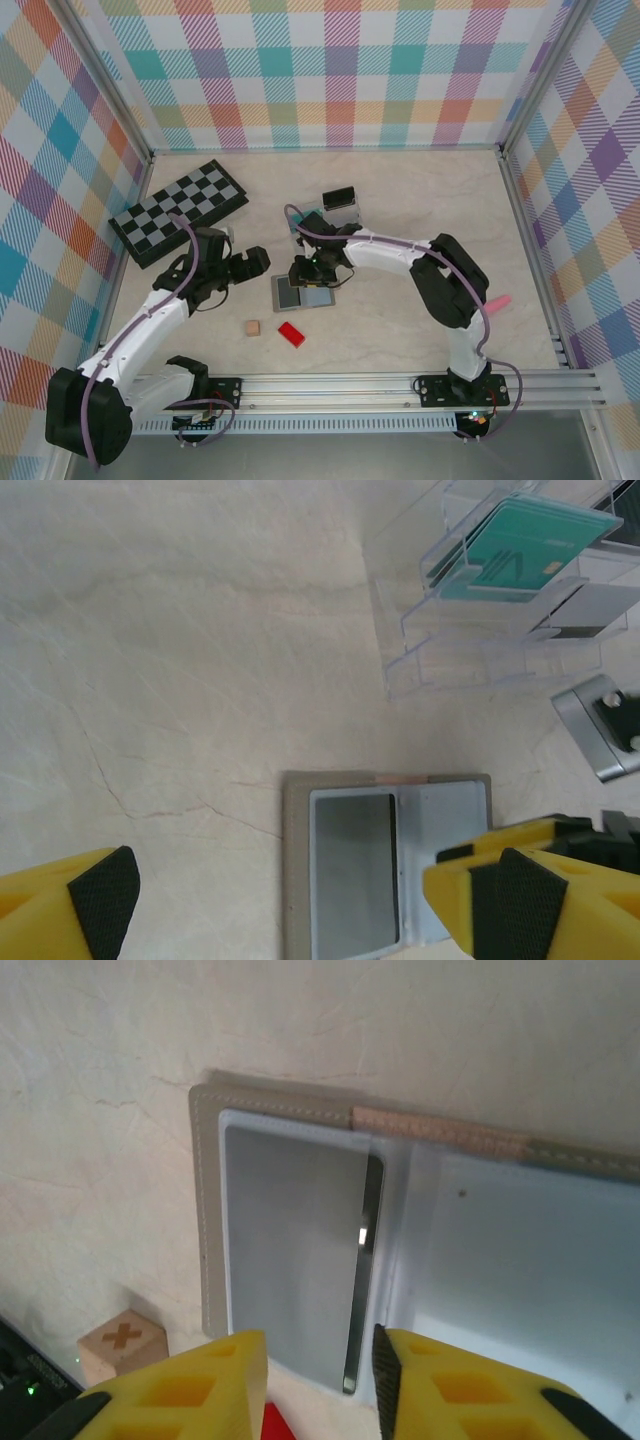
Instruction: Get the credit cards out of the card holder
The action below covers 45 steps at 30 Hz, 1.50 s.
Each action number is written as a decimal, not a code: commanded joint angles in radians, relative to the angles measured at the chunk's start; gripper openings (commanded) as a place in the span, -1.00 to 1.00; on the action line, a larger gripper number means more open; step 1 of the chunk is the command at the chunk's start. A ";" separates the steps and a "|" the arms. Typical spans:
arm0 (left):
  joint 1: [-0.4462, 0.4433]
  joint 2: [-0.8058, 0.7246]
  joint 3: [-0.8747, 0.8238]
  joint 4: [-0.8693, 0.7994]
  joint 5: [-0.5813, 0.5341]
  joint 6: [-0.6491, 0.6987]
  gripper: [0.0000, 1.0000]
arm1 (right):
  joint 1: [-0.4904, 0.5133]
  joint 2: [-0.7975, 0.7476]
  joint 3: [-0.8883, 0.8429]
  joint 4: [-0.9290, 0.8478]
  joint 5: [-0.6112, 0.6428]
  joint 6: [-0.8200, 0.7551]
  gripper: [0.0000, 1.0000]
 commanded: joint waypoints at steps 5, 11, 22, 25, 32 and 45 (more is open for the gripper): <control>0.012 0.064 -0.009 0.008 0.138 -0.068 0.74 | -0.017 0.058 0.056 -0.036 -0.002 0.021 -0.42; 0.007 0.160 0.000 0.014 0.204 -0.095 0.37 | -0.023 0.085 0.060 -0.029 -0.010 0.023 -0.54; -0.064 0.337 -0.003 0.155 0.241 -0.175 -0.38 | -0.034 0.094 0.033 0.020 -0.068 0.022 -0.63; -0.080 0.381 0.007 0.164 0.229 -0.174 -0.52 | -0.040 0.093 0.016 0.047 -0.092 0.028 -0.63; -0.095 0.440 0.012 0.182 0.217 -0.183 -0.67 | -0.049 0.092 -0.007 0.060 -0.104 0.031 -0.63; -0.095 0.473 -0.017 0.142 0.162 -0.187 -0.81 | -0.050 0.109 -0.025 0.058 -0.088 0.034 -0.64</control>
